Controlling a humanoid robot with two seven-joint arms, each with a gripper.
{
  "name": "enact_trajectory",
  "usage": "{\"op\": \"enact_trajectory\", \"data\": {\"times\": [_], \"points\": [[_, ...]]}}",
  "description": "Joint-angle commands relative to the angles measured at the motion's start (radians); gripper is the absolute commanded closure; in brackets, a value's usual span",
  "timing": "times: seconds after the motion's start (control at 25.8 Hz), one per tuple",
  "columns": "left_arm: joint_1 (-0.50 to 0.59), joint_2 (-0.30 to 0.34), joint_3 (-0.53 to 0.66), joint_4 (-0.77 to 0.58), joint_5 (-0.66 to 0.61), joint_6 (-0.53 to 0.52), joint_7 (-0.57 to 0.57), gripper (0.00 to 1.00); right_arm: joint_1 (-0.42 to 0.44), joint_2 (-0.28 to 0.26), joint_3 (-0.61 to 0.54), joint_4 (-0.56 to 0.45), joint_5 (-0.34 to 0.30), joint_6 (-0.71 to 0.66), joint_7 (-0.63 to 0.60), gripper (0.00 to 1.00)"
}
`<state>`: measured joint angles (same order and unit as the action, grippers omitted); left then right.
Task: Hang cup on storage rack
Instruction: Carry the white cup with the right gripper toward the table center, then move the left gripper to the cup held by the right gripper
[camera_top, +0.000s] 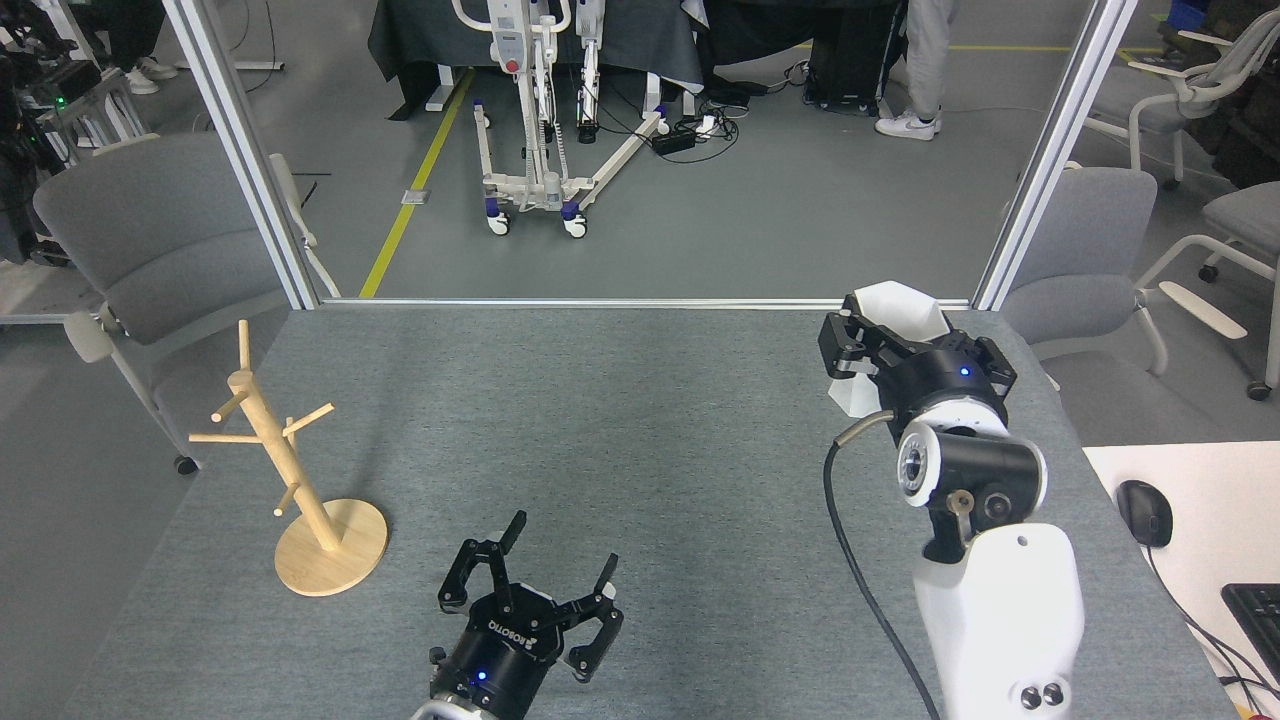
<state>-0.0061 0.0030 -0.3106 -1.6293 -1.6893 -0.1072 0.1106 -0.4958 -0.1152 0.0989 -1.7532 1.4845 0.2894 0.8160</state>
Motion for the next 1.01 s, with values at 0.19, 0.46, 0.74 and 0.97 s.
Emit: {"op": "enact_trajectory", "data": {"times": [0.19,0.46,0.74,0.97], "points": [[-0.218,-0.044,-0.120,0.121,-0.036,0.008,-0.051,0.01,-0.017,0.069,0.173,0.003,0.123,0.183,0.061,0.99],[-0.311,-0.041,-0.122,0.206,-0.038,-0.014,-0.066,0.01,-0.010,0.081,0.300,0.009,0.131,0.292,0.066,0.99],[-0.321,-0.051,-0.120,0.193,-0.035,-0.169,-0.132,0.01,-0.003,0.091,0.315,0.041,0.131,0.297,0.066,0.99],[-0.345,-0.054,-0.120,0.192,-0.035,-0.235,-0.204,0.01,0.014,0.100,0.324,0.060,0.131,0.297,0.066,0.99]]}}
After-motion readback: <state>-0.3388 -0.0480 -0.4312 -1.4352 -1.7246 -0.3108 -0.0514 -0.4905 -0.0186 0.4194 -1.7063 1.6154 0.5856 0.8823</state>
